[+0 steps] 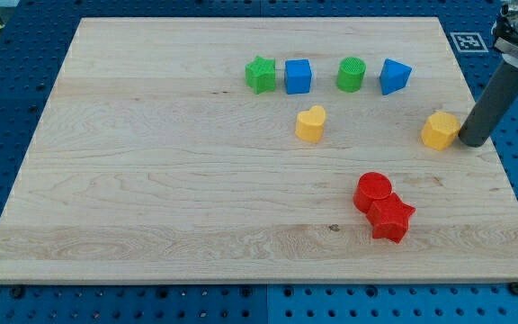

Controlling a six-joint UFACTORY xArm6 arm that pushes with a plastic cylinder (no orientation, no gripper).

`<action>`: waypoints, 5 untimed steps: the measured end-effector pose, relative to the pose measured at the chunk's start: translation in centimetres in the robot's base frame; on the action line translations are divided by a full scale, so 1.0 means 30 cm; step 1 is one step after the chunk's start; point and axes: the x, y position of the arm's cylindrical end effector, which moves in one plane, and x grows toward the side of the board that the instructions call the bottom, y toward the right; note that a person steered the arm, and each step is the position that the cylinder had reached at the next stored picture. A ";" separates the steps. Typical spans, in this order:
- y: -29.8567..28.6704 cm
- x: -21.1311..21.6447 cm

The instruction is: Slide the yellow hexagon to the right side of the yellow heart

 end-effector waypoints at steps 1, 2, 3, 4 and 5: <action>0.000 -0.043; 0.011 -0.074; 0.045 -0.063; 0.047 -0.030; 0.032 -0.030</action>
